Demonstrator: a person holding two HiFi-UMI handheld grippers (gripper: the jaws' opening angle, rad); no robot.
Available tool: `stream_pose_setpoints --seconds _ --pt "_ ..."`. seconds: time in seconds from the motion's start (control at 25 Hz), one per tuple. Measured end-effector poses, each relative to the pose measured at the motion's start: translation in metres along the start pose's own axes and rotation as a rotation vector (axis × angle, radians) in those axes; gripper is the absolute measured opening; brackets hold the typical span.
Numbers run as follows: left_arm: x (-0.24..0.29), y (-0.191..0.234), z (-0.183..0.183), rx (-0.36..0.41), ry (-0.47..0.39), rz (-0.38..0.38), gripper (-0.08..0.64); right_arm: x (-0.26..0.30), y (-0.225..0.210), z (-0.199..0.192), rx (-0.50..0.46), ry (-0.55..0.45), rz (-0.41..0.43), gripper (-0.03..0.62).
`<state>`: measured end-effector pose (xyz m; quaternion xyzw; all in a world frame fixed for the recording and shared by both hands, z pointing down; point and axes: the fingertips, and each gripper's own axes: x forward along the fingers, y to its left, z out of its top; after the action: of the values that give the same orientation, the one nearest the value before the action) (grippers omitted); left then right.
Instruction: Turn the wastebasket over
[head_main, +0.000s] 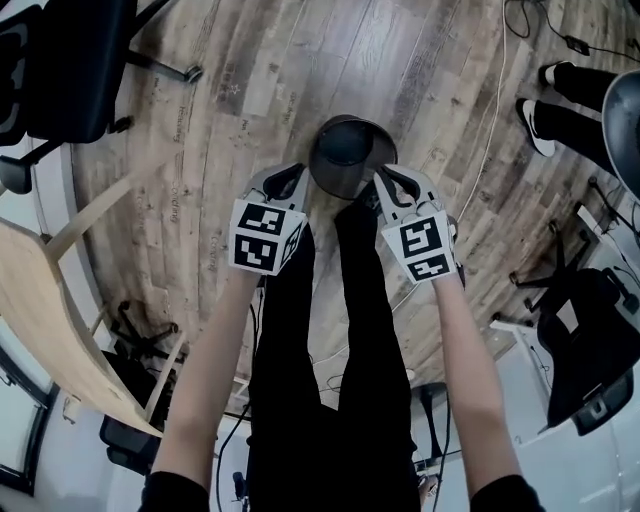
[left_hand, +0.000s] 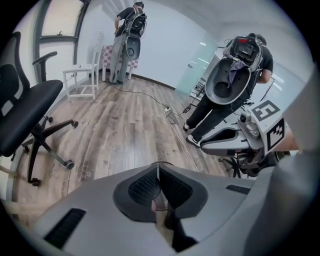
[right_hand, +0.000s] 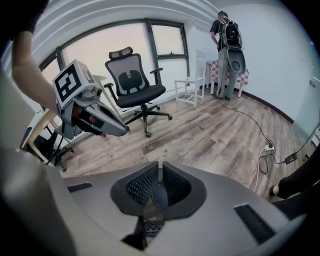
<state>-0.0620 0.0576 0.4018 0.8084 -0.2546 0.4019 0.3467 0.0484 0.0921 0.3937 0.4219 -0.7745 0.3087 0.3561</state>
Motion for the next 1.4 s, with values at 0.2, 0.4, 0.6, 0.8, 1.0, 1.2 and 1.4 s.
stream_pose_setpoints --seconds 0.2,0.4,0.6,0.8,1.0,1.2,1.4 --pt "0.026 0.007 -0.014 -0.024 0.001 -0.010 0.063 0.024 -0.015 -0.035 -0.061 0.055 0.011 0.034" --pt "0.054 0.017 -0.026 -0.007 0.025 -0.004 0.097 0.048 -0.033 -0.057 -0.062 0.082 0.000 0.034" --pt "0.097 0.025 -0.039 0.033 0.057 -0.027 0.160 0.083 -0.045 -0.081 -0.074 0.119 0.016 0.038" --pt "0.136 0.025 -0.051 0.052 0.089 -0.026 0.178 0.104 -0.053 -0.100 -0.087 0.157 0.040 0.043" --pt "0.162 0.019 -0.052 -0.061 0.094 -0.043 0.178 0.113 -0.066 -0.104 -0.098 0.154 0.031 0.043" --pt "0.182 0.017 -0.055 -0.173 0.105 -0.019 0.183 0.118 -0.077 -0.108 -0.120 0.158 0.031 0.043" --pt "0.194 0.034 -0.059 -0.112 0.131 0.054 0.199 0.133 -0.086 -0.118 -0.149 0.181 0.035 0.043"
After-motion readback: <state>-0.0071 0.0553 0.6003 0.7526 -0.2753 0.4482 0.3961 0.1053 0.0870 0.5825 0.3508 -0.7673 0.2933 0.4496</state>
